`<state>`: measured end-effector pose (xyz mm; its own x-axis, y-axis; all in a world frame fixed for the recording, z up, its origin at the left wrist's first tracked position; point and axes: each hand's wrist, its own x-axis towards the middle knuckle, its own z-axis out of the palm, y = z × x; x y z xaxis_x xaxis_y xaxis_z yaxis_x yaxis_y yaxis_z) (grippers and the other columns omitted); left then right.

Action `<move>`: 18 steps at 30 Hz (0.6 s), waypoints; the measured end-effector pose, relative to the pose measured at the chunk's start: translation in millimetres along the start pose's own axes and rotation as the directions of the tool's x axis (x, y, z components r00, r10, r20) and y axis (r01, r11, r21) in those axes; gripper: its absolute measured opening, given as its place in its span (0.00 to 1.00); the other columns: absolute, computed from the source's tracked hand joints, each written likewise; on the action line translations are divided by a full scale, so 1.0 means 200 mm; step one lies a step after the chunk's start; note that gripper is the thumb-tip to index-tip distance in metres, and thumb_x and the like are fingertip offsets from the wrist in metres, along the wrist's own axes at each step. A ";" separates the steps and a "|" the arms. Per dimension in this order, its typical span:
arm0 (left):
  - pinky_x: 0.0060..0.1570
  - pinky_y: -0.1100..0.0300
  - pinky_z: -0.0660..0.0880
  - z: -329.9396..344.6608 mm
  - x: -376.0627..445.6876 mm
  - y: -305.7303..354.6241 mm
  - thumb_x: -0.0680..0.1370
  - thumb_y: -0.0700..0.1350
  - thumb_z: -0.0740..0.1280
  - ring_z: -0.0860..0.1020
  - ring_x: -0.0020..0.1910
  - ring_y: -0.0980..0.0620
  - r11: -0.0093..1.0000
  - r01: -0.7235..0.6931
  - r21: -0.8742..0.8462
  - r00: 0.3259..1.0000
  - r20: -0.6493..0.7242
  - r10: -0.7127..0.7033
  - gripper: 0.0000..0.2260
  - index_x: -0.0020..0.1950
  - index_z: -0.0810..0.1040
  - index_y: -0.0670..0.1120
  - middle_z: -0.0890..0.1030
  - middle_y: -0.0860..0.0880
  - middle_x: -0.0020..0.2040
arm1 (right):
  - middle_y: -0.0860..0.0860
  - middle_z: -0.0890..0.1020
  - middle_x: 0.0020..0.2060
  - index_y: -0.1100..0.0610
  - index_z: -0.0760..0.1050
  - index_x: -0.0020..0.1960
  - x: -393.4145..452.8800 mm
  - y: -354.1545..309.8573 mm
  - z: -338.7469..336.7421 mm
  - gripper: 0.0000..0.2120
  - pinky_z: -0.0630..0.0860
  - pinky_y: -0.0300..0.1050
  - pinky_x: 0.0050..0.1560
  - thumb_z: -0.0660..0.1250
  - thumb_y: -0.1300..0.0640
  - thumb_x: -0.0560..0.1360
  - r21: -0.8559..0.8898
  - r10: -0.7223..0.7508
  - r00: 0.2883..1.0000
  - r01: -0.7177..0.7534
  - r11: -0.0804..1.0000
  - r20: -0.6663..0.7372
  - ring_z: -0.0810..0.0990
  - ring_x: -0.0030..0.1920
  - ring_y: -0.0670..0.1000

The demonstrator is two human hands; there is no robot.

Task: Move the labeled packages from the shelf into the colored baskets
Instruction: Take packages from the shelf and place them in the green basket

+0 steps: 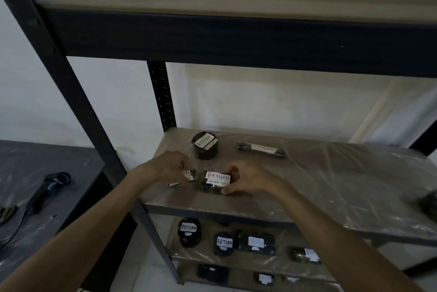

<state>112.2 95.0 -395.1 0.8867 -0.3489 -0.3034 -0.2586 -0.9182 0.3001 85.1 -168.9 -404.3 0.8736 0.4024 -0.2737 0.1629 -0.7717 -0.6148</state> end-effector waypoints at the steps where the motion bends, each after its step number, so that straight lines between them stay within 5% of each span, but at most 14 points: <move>1: 0.48 0.60 0.75 0.01 -0.01 0.02 0.69 0.51 0.76 0.77 0.50 0.52 0.999 -0.004 -0.037 1.000 -0.026 0.003 0.14 0.52 0.79 0.52 0.79 0.53 0.50 | 0.43 0.81 0.49 0.48 0.78 0.58 -0.03 0.02 -0.01 0.24 0.79 0.48 0.53 0.80 0.44 0.65 0.043 0.001 0.999 0.001 0.999 -0.034 0.80 0.50 0.47; 4: 0.50 0.58 0.77 0.04 -0.03 0.13 0.67 0.56 0.75 0.79 0.49 0.54 0.982 -0.043 -0.186 0.994 -0.107 0.023 0.17 0.53 0.80 0.53 0.81 0.55 0.49 | 0.44 0.82 0.51 0.44 0.75 0.54 -0.14 0.12 -0.05 0.24 0.82 0.51 0.53 0.79 0.43 0.63 0.220 0.011 0.989 0.022 0.975 -0.150 0.82 0.50 0.46; 8: 0.49 0.52 0.80 0.10 -0.07 0.42 0.71 0.51 0.76 0.81 0.45 0.60 0.910 -0.188 -0.371 0.959 -0.269 0.088 0.10 0.51 0.82 0.58 0.84 0.56 0.46 | 0.47 0.82 0.53 0.46 0.72 0.55 -0.41 0.30 -0.18 0.24 0.81 0.56 0.55 0.80 0.53 0.66 0.372 0.056 0.959 0.054 0.927 -0.278 0.82 0.53 0.51; 14: 0.46 0.65 0.76 0.29 -0.11 1.11 0.72 0.51 0.77 0.80 0.49 0.57 0.817 -0.264 -0.513 0.951 -0.281 0.131 0.11 0.52 0.82 0.61 0.83 0.61 0.46 | 0.50 0.83 0.55 0.48 0.75 0.58 -1.04 0.67 -0.35 0.23 0.81 0.42 0.46 0.79 0.63 0.69 0.637 0.212 0.888 0.111 0.763 -0.409 0.82 0.53 0.49; 18: 0.53 0.59 0.79 0.47 -0.12 1.60 0.69 0.48 0.79 0.82 0.52 0.57 0.730 -0.365 -0.578 0.931 -0.246 0.270 0.16 0.56 0.84 0.55 0.85 0.57 0.51 | 0.53 0.83 0.56 0.49 0.77 0.61 -1.55 0.91 -0.41 0.21 0.82 0.46 0.48 0.74 0.67 0.73 0.753 0.300 0.846 0.167 0.636 -0.441 0.84 0.54 0.50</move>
<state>-28.6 -208.6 -377.4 0.8496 -0.5270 0.0210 -0.2905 -0.4345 0.8526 -119.1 -474.5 -370.6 0.9900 -0.1083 -0.0901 -0.0962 -0.0527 -0.9940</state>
